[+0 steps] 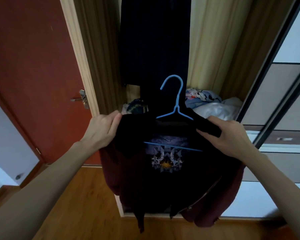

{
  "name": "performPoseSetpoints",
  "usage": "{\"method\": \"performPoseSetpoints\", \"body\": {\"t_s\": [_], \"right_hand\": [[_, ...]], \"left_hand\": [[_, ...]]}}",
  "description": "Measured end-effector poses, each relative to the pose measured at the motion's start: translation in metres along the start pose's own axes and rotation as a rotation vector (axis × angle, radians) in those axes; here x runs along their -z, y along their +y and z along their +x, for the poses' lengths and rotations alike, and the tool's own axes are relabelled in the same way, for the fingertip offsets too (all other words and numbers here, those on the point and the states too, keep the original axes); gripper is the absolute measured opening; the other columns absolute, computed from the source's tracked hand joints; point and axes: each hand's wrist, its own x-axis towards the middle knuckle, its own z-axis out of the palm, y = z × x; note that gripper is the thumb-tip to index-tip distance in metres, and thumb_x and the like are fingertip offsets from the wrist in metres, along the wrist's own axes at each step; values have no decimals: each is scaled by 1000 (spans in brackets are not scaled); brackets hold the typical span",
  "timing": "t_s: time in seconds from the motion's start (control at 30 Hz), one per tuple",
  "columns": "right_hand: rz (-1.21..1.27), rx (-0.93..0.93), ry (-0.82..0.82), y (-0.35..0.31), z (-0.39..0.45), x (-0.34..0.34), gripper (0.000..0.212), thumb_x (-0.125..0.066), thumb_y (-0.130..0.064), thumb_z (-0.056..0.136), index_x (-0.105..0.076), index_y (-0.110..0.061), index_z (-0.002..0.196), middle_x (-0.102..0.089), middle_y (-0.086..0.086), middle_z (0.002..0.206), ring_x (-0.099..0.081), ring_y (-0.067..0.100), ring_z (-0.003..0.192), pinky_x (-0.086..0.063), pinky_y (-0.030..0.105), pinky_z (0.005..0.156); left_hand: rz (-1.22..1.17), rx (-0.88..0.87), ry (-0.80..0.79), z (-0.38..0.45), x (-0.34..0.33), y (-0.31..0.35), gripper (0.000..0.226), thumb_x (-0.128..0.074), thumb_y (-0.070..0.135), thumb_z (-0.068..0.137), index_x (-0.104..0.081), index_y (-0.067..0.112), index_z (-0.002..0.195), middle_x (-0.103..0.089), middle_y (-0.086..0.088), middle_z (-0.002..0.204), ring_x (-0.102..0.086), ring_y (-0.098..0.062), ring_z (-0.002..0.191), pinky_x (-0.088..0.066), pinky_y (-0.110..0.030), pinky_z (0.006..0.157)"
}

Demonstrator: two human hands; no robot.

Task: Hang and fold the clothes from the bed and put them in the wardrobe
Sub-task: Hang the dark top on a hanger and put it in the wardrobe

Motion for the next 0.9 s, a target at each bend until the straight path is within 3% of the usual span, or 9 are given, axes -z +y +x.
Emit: {"method": "performPoseSetpoints", "body": {"t_s": [0.07, 0.13, 0.23, 0.37, 0.5, 0.6, 0.7, 0.8, 0.9], "right_hand": [[-47, -23, 19, -6, -7, 4, 27, -75, -47, 89, -71, -20, 92, -64, 1, 58, -64, 29, 53, -47, 37, 46], [-68, -22, 33, -15, -13, 7, 22, -84, -37, 83, -73, -20, 91, -64, 1, 56, -63, 29, 50, -44, 32, 46], [-81, -23, 45, -28, -23, 5, 22, -87, -34, 79, -76, -20, 92, -63, -1, 55, -62, 25, 47, -40, 27, 47], [-22, -72, 44, -30, -39, 4, 24, -80, -45, 84, -78, -24, 98, -69, -4, 61, -64, 21, 51, -50, 35, 49], [12, -77, -5, -35, -54, 6, 27, -74, -55, 89, -77, -29, 97, -67, -9, 60, -62, 13, 49, -50, 33, 48], [12, -101, -62, -36, -60, 2, 30, -68, -58, 86, -77, -30, 92, -63, -10, 55, -59, 11, 47, -45, 29, 47], [12, -142, -116, -35, -63, 1, 34, -67, -63, 83, -76, -32, 89, -64, -12, 57, -59, 7, 51, -47, 29, 49], [8, -134, -148, -33, -65, 5, 38, -68, -66, 81, -74, -33, 99, -69, -17, 76, -63, 4, 64, -54, 33, 55], [39, -193, -236, -20, -73, 15, 55, -69, -68, 80, -61, -35, 124, -59, -22, 111, -65, 3, 88, -56, 32, 69]], "left_hand": [[18, 5, -2, -4, -1, 10, 36, -22, 55, 107, -39, 39, 80, -48, 11, 62, -46, -3, 54, -36, -33, 57], [-50, 69, -23, -10, -8, 25, 30, -30, 59, 105, -52, 40, 97, -57, 9, 85, -53, -8, 77, -37, -32, 69], [-43, -71, -53, -18, -25, 49, 52, -33, 55, 107, -59, 18, 133, -57, 3, 122, -50, -16, 112, -42, -37, 94], [-100, -189, -29, -27, -32, 67, 40, -44, 44, 108, -63, 12, 123, -62, 2, 110, -58, -18, 100, -48, -36, 87], [-96, -236, -24, -31, -34, 89, 41, -49, 41, 106, -58, 17, 137, -61, 2, 118, -64, -15, 102, -55, -32, 80], [-34, -314, 1, -30, -40, 104, 31, -47, 33, 107, -68, 11, 111, -54, 0, 107, -58, -14, 90, -55, -33, 70], [-51, -358, -18, -34, -49, 107, 24, -47, 24, 109, -64, 8, 101, -55, -2, 105, -57, -18, 86, -53, -36, 71], [-42, -340, 23, -38, -51, 106, 25, -46, 21, 109, -63, 6, 99, -57, -4, 103, -60, -23, 86, -54, -41, 70], [-68, -281, 78, -38, -43, 107, 30, -42, 22, 110, -63, 4, 98, -57, -7, 99, -60, -25, 85, -55, -43, 67]]}}
